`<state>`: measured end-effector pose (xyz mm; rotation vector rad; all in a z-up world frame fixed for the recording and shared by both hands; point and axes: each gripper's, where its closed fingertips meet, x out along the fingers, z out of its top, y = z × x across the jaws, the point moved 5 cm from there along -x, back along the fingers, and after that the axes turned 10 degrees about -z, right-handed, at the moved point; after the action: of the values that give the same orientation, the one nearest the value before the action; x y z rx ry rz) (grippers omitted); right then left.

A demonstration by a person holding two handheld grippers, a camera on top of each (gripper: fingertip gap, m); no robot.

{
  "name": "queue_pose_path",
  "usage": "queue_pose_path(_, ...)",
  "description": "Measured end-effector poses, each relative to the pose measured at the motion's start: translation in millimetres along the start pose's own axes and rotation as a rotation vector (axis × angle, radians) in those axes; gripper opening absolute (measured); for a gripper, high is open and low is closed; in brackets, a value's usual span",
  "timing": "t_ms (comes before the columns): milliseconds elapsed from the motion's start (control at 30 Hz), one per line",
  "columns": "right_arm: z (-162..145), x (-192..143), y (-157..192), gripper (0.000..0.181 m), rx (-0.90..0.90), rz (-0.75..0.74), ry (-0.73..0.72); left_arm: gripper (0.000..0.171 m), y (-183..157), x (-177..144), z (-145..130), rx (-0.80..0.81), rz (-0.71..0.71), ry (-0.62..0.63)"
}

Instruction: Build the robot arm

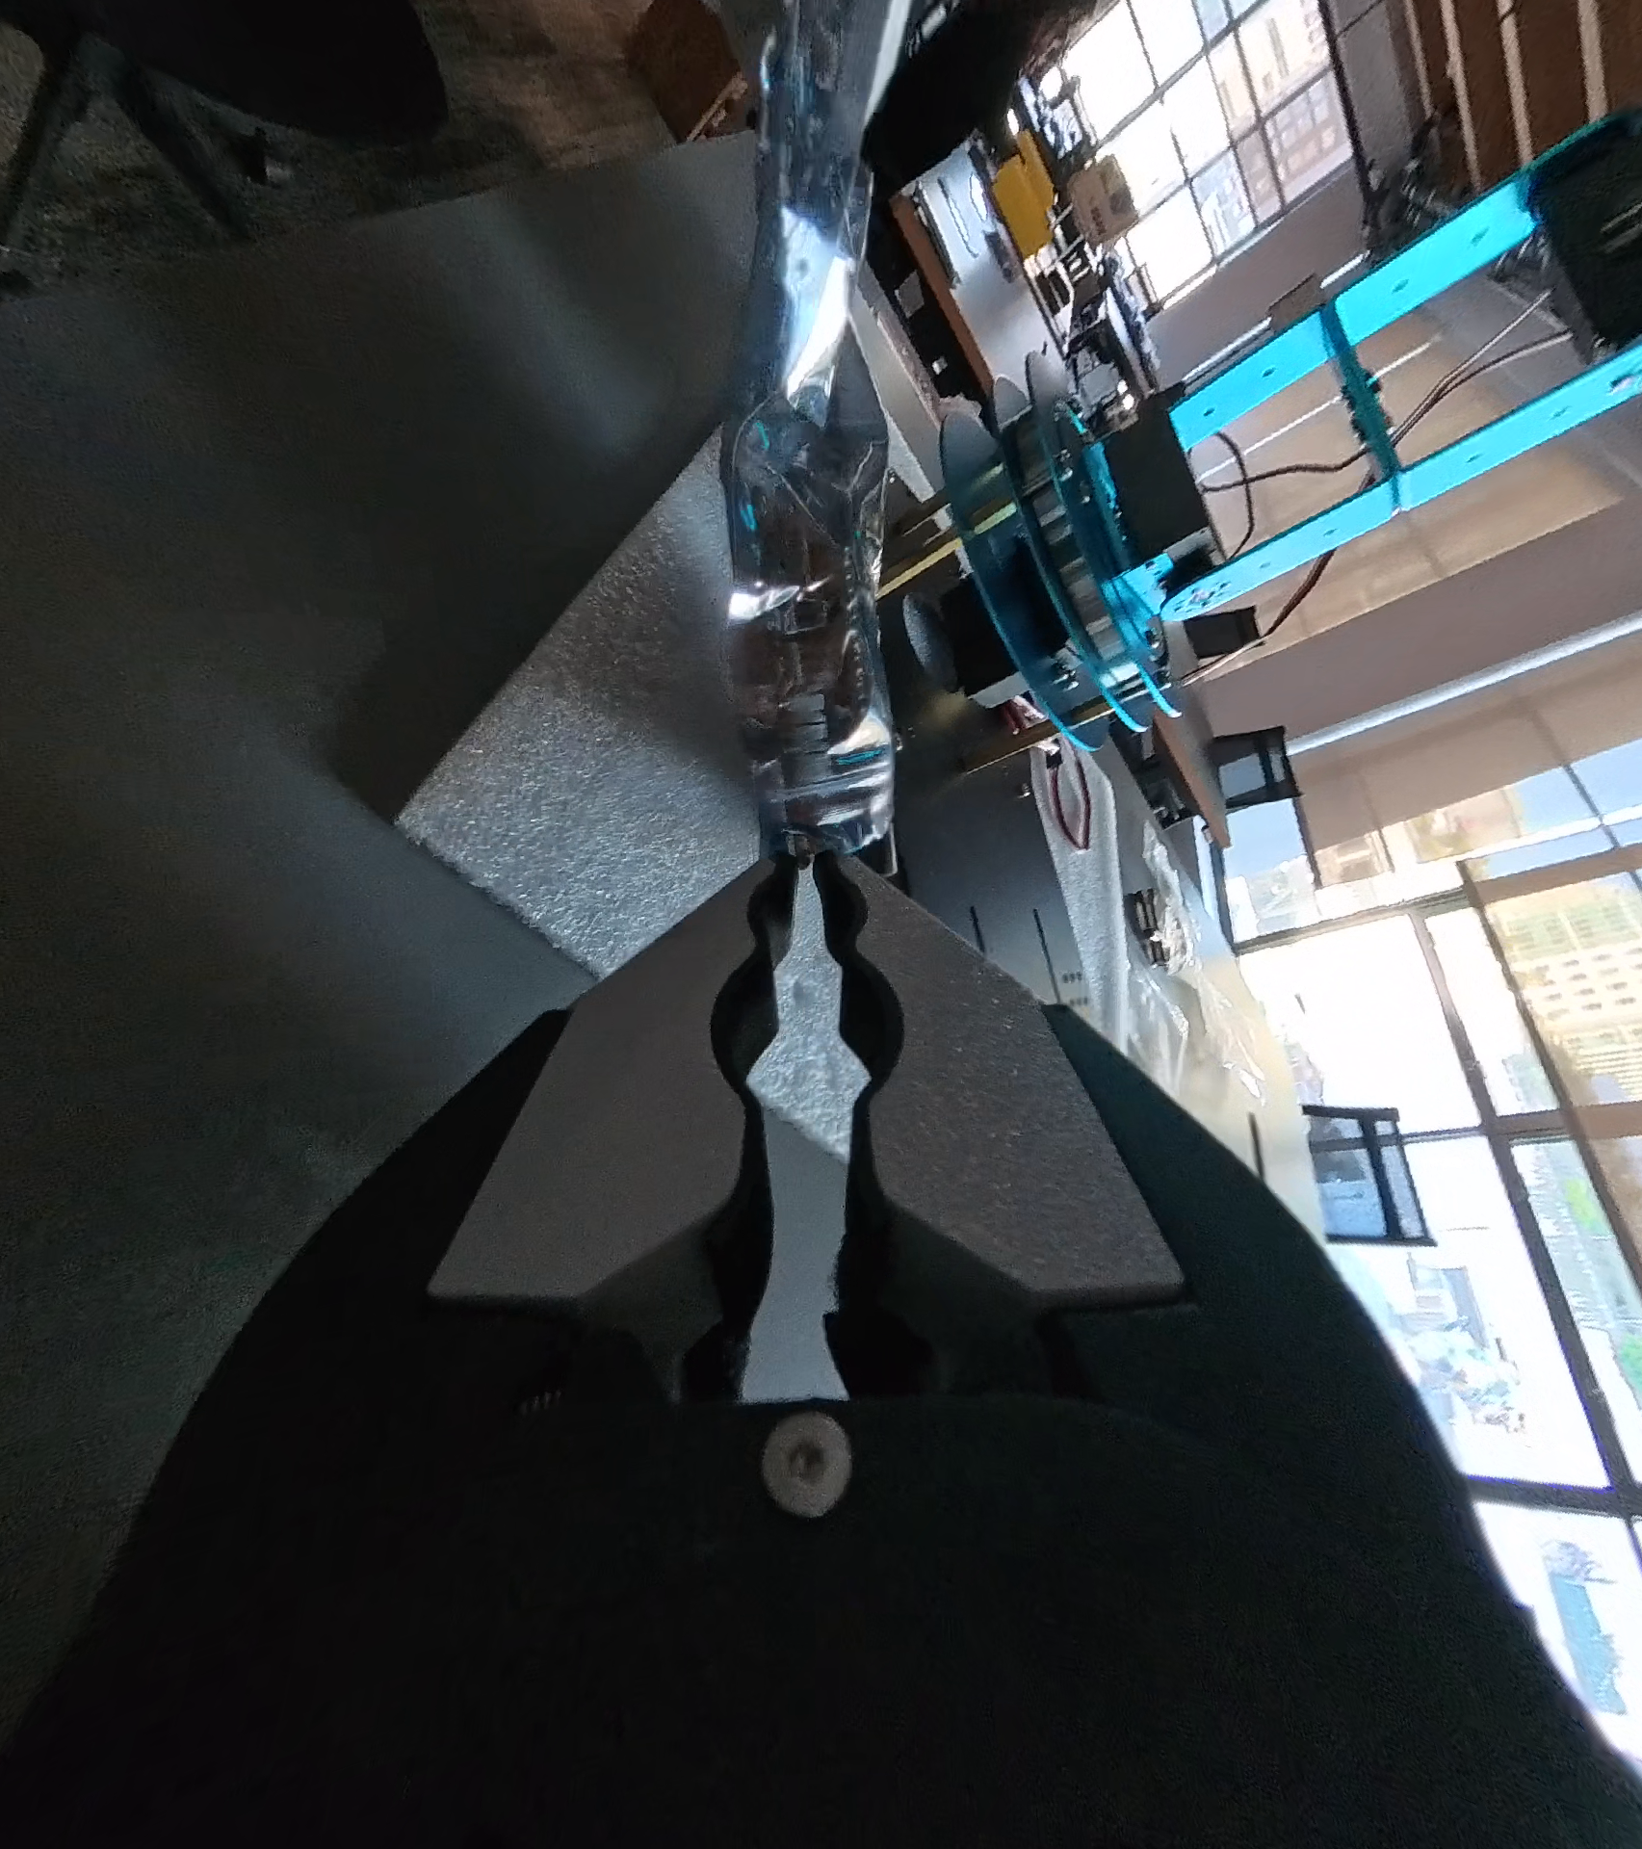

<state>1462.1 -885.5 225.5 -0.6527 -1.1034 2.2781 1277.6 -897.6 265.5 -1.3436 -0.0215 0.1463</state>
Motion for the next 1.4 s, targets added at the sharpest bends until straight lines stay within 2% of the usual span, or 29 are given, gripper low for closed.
queue_pose_path(233,9,-7,-4,0.000,-0.046,-0.005,-0.095,0.000,-1,-4,5,-0.039,-0.029,0.007)
queue_pose_path(600,4,-15,0,0.000,-0.210,-0.054,-0.099,0.000,10,-7,4,-0.037,0.000,0.062)
queue_pose_path(933,-3,-20,2,0.000,-0.290,-0.077,-0.076,0.000,21,-8,-9,0.040,0.094,0.082)
queue_pose_path(1133,-7,-22,5,0.000,-0.340,-0.068,-0.067,0.000,29,-1,-20,-0.004,0.074,0.098)
queue_pose_path(1400,-13,-24,13,0.000,-0.368,-0.004,-0.049,0.000,40,6,-31,0.044,0.139,0.154)
